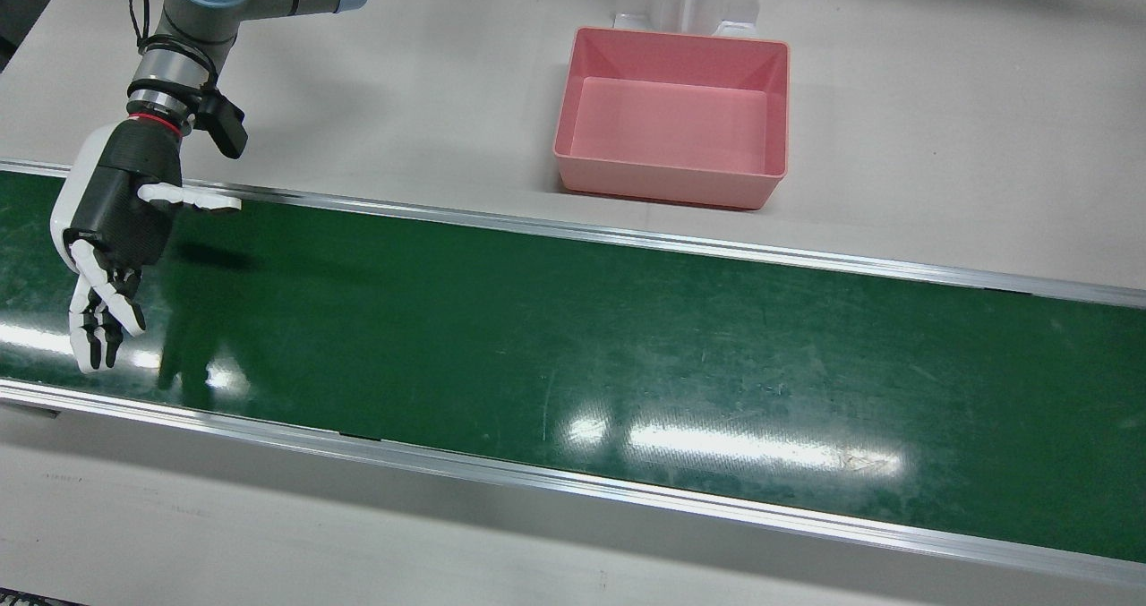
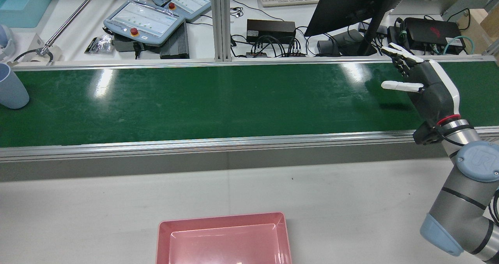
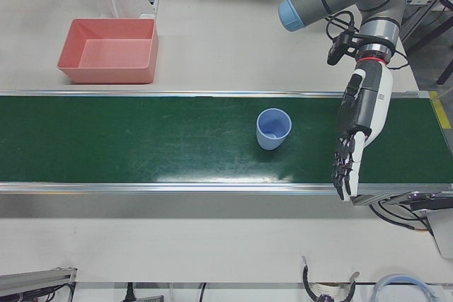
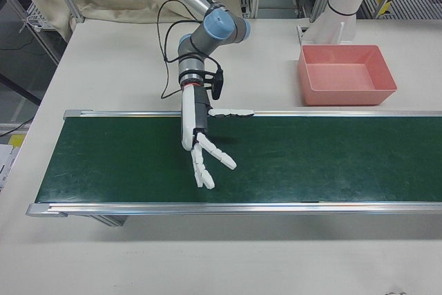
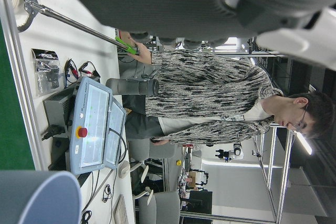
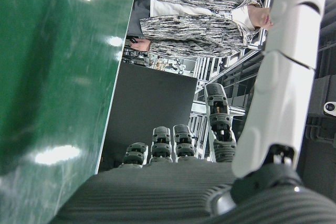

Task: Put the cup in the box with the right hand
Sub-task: 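Hold the open right hand at the belt edge as the blue cup approaches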

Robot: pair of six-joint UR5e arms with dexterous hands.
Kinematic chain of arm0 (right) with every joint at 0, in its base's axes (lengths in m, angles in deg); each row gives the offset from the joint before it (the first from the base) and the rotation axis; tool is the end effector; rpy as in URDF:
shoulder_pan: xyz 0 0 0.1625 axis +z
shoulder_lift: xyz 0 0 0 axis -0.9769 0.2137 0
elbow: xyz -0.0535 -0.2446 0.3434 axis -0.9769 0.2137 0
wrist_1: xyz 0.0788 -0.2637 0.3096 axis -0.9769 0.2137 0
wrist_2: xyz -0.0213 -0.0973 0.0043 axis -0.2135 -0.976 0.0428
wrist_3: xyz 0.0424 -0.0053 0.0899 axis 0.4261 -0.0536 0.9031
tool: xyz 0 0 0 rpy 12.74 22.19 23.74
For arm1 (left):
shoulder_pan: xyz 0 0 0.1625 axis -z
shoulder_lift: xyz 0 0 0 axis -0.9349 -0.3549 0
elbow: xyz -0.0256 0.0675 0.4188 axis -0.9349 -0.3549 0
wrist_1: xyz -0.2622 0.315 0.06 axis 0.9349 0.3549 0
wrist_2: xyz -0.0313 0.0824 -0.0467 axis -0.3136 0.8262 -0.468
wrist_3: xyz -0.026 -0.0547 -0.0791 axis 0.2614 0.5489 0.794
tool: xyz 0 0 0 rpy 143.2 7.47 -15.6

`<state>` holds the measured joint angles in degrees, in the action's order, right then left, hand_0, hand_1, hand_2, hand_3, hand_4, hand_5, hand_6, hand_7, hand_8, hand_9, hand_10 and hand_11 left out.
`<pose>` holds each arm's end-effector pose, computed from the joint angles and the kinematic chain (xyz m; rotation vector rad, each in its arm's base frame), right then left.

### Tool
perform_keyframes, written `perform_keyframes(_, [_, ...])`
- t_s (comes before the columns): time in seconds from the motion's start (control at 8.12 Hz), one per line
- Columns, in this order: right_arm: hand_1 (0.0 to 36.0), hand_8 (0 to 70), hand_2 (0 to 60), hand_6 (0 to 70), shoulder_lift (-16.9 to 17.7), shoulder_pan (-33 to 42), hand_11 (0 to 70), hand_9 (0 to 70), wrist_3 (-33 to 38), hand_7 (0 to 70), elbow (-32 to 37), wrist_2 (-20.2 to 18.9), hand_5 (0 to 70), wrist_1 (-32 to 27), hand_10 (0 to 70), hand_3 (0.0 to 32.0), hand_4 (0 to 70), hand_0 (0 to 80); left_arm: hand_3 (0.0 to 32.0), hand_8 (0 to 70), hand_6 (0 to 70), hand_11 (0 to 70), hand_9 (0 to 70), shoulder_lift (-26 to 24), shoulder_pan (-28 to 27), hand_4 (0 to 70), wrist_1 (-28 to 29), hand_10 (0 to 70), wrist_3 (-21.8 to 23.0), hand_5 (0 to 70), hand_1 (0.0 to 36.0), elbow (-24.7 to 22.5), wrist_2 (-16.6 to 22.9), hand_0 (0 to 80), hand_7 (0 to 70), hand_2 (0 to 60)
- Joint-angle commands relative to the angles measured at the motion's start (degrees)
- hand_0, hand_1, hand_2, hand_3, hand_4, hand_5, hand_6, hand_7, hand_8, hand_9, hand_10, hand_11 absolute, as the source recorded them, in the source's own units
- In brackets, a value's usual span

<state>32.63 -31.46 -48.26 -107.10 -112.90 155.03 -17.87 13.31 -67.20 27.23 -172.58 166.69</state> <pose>-0.1841 -0.4805 0.5275 0.1489 -2.2221 2.0234 -0.0407 -0.5460 0.5442 -0.3550 2.1213 -1.9288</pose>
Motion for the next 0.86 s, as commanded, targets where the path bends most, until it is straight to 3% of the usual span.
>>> perform_keyframes(0.0, [13.8, 8.1, 1.9, 5.3, 0.9, -0.8, 9.1, 15.1, -0.4, 15.9, 1.8, 0.1, 6.8, -1.9, 4.8, 0.0, 11.4, 55.2, 0.0, 0.0, 0.0, 0.0, 0.0, 0.0, 0.0, 0.0, 0.0, 0.0, 0.0, 0.0, 0.0, 0.0, 0.0, 0.0, 0.0, 0.0])
perform_keyframes(0.12, [14.2, 8.3, 1.8, 5.4, 0.4, -0.8, 8.7, 15.5, 0.0, 16.5, 2.5, 0.1, 6.9, -1.9, 4.6, 0.0, 13.0, 55.8, 0.0, 0.0, 0.0, 0.0, 0.0, 0.0, 0.0, 0.0, -0.1, 0.0, 0.0, 0.0, 0.0, 0.0, 0.0, 0.0, 0.0, 0.0])
perform_keyframes(0.25, [17.4, 8.7, 7.3, 5.7, 0.3, -0.2, 8.4, 16.2, -0.2, 17.6, 2.5, 0.1, 7.0, -1.9, 4.4, 0.0, 11.5, 55.2, 0.0, 0.0, 0.0, 0.0, 0.0, 0.0, 0.0, 0.0, -0.1, 0.0, 0.0, 0.0, 0.0, 0.0, 0.0, 0.0, 0.0, 0.0])
perform_keyframes(0.62, [14.0, 8.7, 0.0, 5.9, -0.8, 4.0, 7.9, 16.4, -0.5, 19.3, 0.4, -0.7, 6.7, -1.5, 4.1, 0.0, 21.6, 57.6, 0.0, 0.0, 0.0, 0.0, 0.0, -0.1, 0.0, 0.0, 0.0, 0.0, 0.0, 0.0, 0.0, 0.0, 0.0, 0.0, 0.0, 0.0])
perform_keyframes(0.74, [16.9, 8.7, 6.5, 6.0, -0.8, 4.9, 7.2, 16.5, -0.8, 19.9, -1.4, -2.0, 6.6, -1.2, 3.6, 0.0, 19.5, 55.8, 0.0, 0.0, 0.0, 0.0, 0.0, -0.1, 0.0, 0.0, 0.0, 0.0, 0.0, 0.0, 0.0, 0.1, 0.0, 0.0, 0.0, 0.0])
